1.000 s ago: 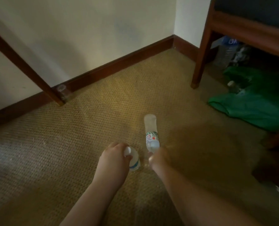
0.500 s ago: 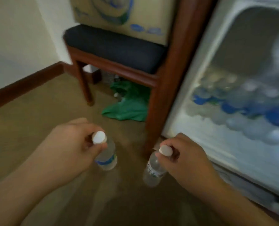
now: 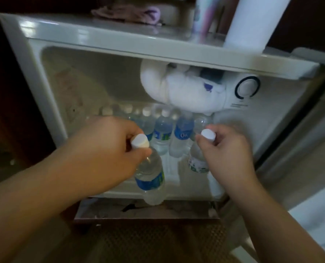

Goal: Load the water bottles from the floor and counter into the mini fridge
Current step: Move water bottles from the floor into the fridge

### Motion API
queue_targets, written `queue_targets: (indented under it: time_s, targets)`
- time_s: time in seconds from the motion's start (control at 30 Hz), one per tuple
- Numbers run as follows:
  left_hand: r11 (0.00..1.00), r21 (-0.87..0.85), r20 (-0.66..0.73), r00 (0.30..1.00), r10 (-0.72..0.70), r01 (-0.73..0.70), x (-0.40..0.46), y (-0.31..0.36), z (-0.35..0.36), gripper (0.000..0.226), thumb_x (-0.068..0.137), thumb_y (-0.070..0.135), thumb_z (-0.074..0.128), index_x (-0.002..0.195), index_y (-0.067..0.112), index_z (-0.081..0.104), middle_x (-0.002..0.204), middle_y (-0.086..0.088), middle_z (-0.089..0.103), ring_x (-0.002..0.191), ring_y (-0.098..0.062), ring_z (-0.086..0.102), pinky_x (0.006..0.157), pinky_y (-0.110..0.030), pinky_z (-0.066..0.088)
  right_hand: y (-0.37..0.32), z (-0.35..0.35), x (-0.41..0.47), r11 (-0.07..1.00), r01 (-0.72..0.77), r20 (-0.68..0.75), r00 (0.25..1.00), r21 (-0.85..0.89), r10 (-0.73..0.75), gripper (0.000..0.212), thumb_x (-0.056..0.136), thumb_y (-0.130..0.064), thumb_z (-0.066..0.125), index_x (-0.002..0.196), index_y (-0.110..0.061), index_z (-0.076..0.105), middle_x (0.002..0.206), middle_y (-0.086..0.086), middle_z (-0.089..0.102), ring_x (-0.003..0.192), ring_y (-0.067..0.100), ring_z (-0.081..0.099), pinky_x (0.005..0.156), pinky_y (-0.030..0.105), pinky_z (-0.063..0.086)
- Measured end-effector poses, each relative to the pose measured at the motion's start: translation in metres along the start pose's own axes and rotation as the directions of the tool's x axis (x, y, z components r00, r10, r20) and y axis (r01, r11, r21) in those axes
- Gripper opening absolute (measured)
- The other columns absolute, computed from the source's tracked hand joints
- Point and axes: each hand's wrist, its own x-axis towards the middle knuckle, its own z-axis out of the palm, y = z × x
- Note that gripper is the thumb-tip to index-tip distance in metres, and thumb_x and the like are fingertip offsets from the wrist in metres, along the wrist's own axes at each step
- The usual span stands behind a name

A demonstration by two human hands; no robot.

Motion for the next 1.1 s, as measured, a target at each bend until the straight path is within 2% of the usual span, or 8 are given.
queue_targets:
  time_s: [0.1,0.2,0.27,0.33,0.6,0.73,0.93,1.1]
  targets:
    - [0.997,-0.033,-0.003,0.997,0.076,-0.076,0.028,0.012,0.025,0.014,0.087,0.045,0.072,0.085,0.031,0.074,0.073,0.01,0.071,0.069,-0.005,0.066,0.068,-0.039,0.06,0.004,0.009,0.026,0.991,-0.017,-0.024,1.0,-0.134,0.014,0.009,0.091,-0.033,0.066,0.093,-0.024,0.066,0.101,0.008,0.064,0.087,0.026,0.062,0.071,0.03,0.044]
    - [0.991,-0.011,-0.017,0.991,0.132,-0.133,0.056,0.022,0.048,0.019,0.089,0.043,0.072,0.079,0.027,0.07,0.072,0.007,0.066,0.068,-0.008,0.061,0.063,-0.035,0.054,0.009,0.019,0.044,0.976,-0.08,-0.101,0.993,-0.203,0.061,0.017,0.095,-0.022,0.065,0.11,-0.015,0.068,0.107,0.004,0.051,0.087,0.021,0.048,0.074,0.026,0.032]
    - [0.988,0.003,-0.029,0.987,0.157,-0.157,0.075,0.027,0.063,0.025,0.089,0.042,0.071,0.072,0.024,0.065,0.07,0.005,0.063,0.067,-0.012,0.059,0.059,-0.032,0.047,0.017,0.024,0.053,0.965,-0.114,-0.131,0.988,-0.236,0.085,0.01,0.093,-0.018,0.065,0.1,-0.011,0.067,0.106,0.008,0.054,0.083,0.02,0.044,0.071,0.025,0.029]
    - [0.986,0.001,-0.033,0.986,0.164,-0.164,0.092,0.03,0.078,0.025,0.09,0.039,0.071,0.073,0.021,0.064,0.072,0.001,0.062,0.069,-0.017,0.06,0.058,-0.031,0.044,0.025,0.03,0.059,0.957,-0.153,-0.141,0.983,-0.248,0.12,0.006,0.09,-0.015,0.065,0.09,-0.009,0.065,0.103,0.016,0.06,0.08,0.025,0.049,0.069,0.026,0.029]
    - [0.982,-0.051,-0.129,0.976,0.173,-0.181,0.128,0.028,0.126,0.019,0.093,0.031,0.07,0.093,0.012,0.072,0.093,-0.007,0.062,0.083,-0.026,0.061,0.069,-0.031,0.04,0.042,0.048,0.064,0.965,-0.179,-0.207,0.969,-0.192,0.139,0.024,0.091,-0.017,0.064,0.114,-0.011,0.07,0.105,0.015,0.067,0.097,0.035,0.063,0.074,0.031,0.04]
    - [0.979,-0.101,-0.165,0.974,0.158,-0.176,0.133,0.029,0.143,0.019,0.093,0.025,0.071,0.106,0.011,0.073,0.103,-0.008,0.065,0.094,-0.027,0.062,0.076,-0.03,0.043,0.046,0.056,0.062,0.973,-0.145,-0.227,0.969,-0.18,0.102,0.02,0.092,-0.017,0.057,0.106,-0.011,0.07,0.096,0.015,0.066,0.09,0.036,0.061,0.071,0.032,0.038]
    - [0.973,-0.14,-0.204,0.967,0.152,-0.183,0.144,0.03,0.161,0.022,0.092,0.026,0.072,0.107,0.01,0.074,0.105,-0.011,0.068,0.096,-0.029,0.064,0.081,-0.036,0.051,0.043,0.056,0.057,0.982,-0.122,-0.234,0.968,-0.146,0.086,0.025,0.094,-0.008,0.055,0.113,-0.012,0.071,0.1,0.017,0.063,0.097,0.035,0.057,0.074,0.027,0.029]
    - [0.972,-0.148,-0.213,0.965,0.152,-0.185,0.147,0.041,0.167,0.019,0.092,0.027,0.072,0.102,0.011,0.075,0.102,-0.009,0.07,0.094,-0.025,0.064,0.08,-0.034,0.05,0.041,0.053,0.056,0.983,-0.15,-0.206,0.97,-0.104,0.126,0.034,0.097,-0.009,0.054,0.129,-0.012,0.066,0.112,0.017,0.061,0.108,0.035,0.056,0.079,0.029,0.034]
